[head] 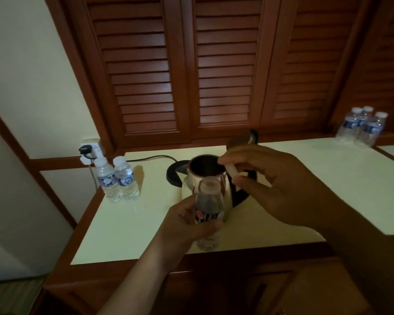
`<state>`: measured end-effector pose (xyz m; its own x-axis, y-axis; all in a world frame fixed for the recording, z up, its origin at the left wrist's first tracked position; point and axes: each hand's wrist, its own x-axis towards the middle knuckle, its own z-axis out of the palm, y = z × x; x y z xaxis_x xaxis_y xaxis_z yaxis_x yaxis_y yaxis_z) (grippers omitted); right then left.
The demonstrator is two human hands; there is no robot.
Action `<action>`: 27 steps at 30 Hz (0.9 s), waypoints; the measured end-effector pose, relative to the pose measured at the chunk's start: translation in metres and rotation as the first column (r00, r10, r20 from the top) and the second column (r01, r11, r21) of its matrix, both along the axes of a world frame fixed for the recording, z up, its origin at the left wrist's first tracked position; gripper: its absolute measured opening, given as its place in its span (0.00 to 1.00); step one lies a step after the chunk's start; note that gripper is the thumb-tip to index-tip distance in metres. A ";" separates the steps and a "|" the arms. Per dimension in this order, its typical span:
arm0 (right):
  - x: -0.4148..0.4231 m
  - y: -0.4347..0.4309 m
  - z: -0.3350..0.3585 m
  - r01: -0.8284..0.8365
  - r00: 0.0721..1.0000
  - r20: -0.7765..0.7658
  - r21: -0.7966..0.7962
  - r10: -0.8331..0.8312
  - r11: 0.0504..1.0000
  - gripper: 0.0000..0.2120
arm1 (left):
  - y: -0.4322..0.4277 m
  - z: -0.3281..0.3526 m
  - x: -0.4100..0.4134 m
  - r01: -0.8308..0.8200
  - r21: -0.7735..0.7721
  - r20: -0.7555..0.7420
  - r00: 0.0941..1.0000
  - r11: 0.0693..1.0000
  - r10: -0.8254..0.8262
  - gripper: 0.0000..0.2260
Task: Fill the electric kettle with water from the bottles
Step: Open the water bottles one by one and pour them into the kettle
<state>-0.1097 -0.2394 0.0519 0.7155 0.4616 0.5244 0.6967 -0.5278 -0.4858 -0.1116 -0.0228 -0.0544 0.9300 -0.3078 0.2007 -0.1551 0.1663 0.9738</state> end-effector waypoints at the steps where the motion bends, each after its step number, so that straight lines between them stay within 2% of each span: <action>1: -0.002 -0.004 -0.013 0.055 0.998 -0.023 0.092 -0.054 0.994 0.15 | -0.003 -0.002 -0.001 -0.023 0.004 -0.008 1.000 1.000 0.023 0.14; 3: -0.003 -0.012 -0.045 0.187 0.976 -0.161 0.270 -0.147 0.945 0.13 | -0.007 -0.006 -0.004 -0.073 0.002 -0.039 0.997 0.997 0.073 0.15; 4: -0.002 -0.015 -0.062 0.273 0.948 -0.247 0.305 -0.202 0.912 0.11 | -0.009 -0.007 -0.005 -0.100 0.012 -0.059 0.993 0.995 0.100 0.15; 6: 0.002 -0.022 -0.098 0.413 0.871 -0.395 0.265 -0.293 0.871 0.08 | -0.010 -0.011 -0.008 -0.135 0.032 -0.098 0.986 0.990 0.137 0.15; 9: 0.010 -0.029 -0.144 0.498 0.782 -0.521 0.196 -0.341 0.845 0.06 | -0.010 -0.016 -0.012 -0.148 0.066 -0.139 0.978 0.987 0.156 0.17; 11: 0.015 -0.031 -0.164 0.496 0.777 -0.509 0.133 -0.370 0.858 0.07 | -0.011 -0.019 -0.014 -0.150 0.089 -0.141 0.977 0.985 0.162 0.18; 17: 0.024 -0.028 -0.186 0.422 0.835 -0.363 -0.057 -0.413 0.905 0.08 | -0.011 -0.021 -0.017 -0.163 0.081 -0.151 0.973 0.983 0.174 0.18; 20: 0.030 -0.033 -0.191 0.449 0.814 -0.360 -0.109 -0.456 0.887 0.22 | -0.007 -0.023 -0.017 -0.165 0.062 -0.145 0.974 0.984 0.173 0.17; 24: 0.040 -0.040 -0.194 0.461 0.767 -0.255 -0.420 -0.589 0.782 0.47 | -0.003 -0.019 -0.022 -0.188 0.062 -0.114 0.974 0.980 0.194 0.16; 27: 0.041 -0.039 -0.198 0.417 0.761 -0.223 -0.550 -0.609 0.723 0.52 | -0.003 -0.010 -0.025 -0.227 0.074 -0.080 0.969 0.971 0.233 0.18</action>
